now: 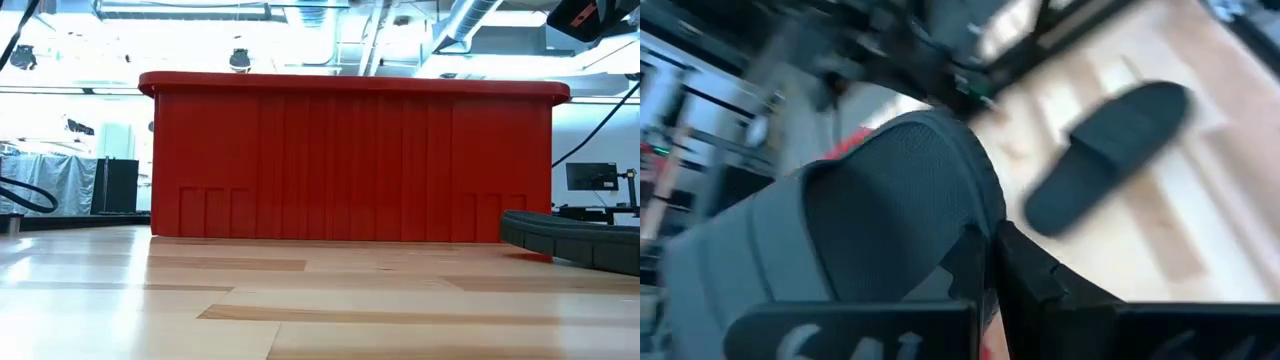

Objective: Pick and place slides into bin
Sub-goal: Put the black slipper into the red bin

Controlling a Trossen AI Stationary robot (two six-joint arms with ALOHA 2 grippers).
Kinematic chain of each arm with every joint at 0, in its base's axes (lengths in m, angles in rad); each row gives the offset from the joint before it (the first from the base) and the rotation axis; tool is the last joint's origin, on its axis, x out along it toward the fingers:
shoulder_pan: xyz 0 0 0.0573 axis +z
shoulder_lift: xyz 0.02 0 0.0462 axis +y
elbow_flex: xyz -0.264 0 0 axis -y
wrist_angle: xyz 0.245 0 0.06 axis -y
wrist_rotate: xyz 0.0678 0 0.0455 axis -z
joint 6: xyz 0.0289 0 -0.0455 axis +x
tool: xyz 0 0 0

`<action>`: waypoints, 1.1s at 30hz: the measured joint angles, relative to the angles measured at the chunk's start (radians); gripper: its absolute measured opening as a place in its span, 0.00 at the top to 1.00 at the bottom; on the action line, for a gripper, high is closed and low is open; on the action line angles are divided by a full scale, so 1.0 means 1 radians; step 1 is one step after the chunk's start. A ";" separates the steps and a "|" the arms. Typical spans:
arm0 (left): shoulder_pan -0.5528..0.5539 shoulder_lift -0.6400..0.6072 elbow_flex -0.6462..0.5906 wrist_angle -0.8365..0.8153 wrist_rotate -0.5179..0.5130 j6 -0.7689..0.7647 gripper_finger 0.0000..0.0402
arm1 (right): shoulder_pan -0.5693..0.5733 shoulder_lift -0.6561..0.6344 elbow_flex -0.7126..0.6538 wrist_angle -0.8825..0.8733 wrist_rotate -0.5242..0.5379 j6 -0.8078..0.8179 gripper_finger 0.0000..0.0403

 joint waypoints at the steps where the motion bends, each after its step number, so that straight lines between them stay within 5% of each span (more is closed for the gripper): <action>1: 0.010 -0.010 0.000 0.020 -0.008 0.034 1.00 | 0.000 0.000 0.000 0.000 0.000 0.000 0.87; 11: 0.195 -0.055 0.000 0.126 0.136 0.284 1.00 | 0.000 0.000 0.000 0.000 0.001 -0.017 0.87; 21: 0.485 -0.058 0.000 0.110 0.426 0.399 1.00 | -0.004 0.000 0.000 -0.024 0.050 -0.027 0.87; 33: 0.742 -0.047 0.000 0.083 0.637 0.496 1.00 | -0.004 0.000 0.000 -0.023 0.102 -0.027 0.87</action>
